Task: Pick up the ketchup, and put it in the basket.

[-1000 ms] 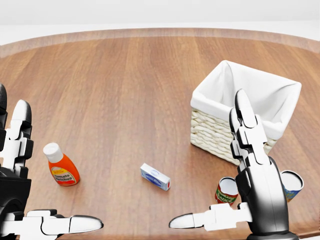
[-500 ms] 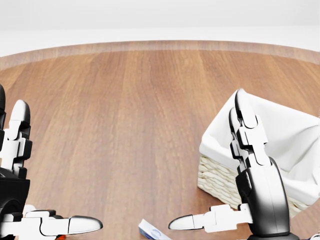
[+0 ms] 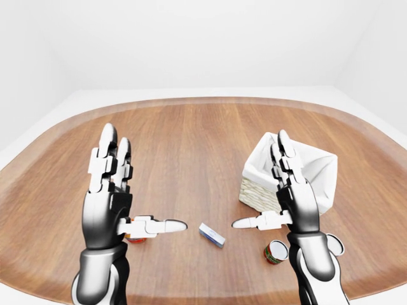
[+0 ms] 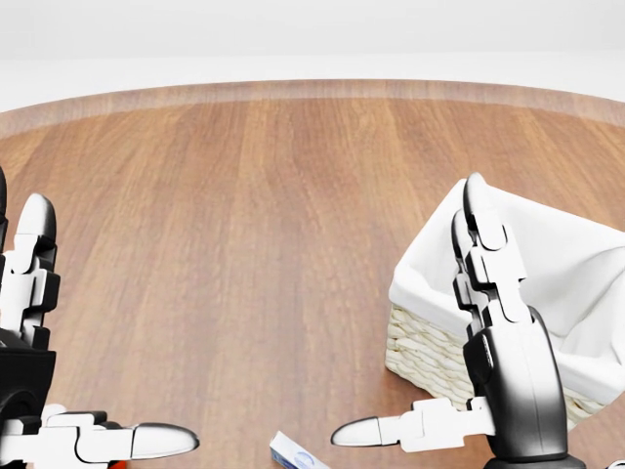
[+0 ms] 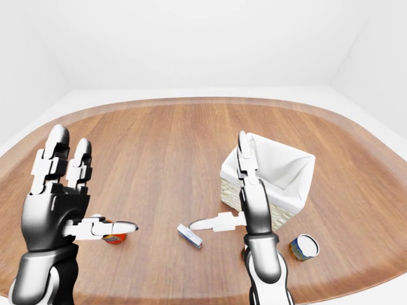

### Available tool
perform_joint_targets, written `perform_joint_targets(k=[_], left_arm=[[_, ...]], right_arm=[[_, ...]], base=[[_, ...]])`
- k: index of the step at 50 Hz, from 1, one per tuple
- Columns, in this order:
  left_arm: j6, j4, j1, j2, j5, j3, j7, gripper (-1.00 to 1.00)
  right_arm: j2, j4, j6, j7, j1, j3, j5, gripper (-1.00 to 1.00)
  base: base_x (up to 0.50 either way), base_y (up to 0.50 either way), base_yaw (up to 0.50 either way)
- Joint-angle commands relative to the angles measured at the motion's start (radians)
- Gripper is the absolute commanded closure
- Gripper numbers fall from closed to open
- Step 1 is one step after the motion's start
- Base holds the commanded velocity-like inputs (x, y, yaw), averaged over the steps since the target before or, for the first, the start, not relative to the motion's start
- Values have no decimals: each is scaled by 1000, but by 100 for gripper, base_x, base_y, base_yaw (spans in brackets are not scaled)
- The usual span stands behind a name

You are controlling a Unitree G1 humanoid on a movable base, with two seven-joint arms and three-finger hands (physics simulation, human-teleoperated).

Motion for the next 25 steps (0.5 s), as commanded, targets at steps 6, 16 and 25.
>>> perform_joint_targets(k=[6,16,25], left_arm=[[0,-14,-4,1,-6,54,-17,-100],[0,4,-36,9,-4,176,-63,-100],[0,100,-57,21,-3,287,-104,-100]], right_arm=[[1,12,0,-5,1,-9,-3,-100],[4,4,0,-5,-2,-19,4,-100],[7,-3,0,-9,-5,-24,3,-100]], base=[[0,0,0],[0,0,0],[0,0,0]])
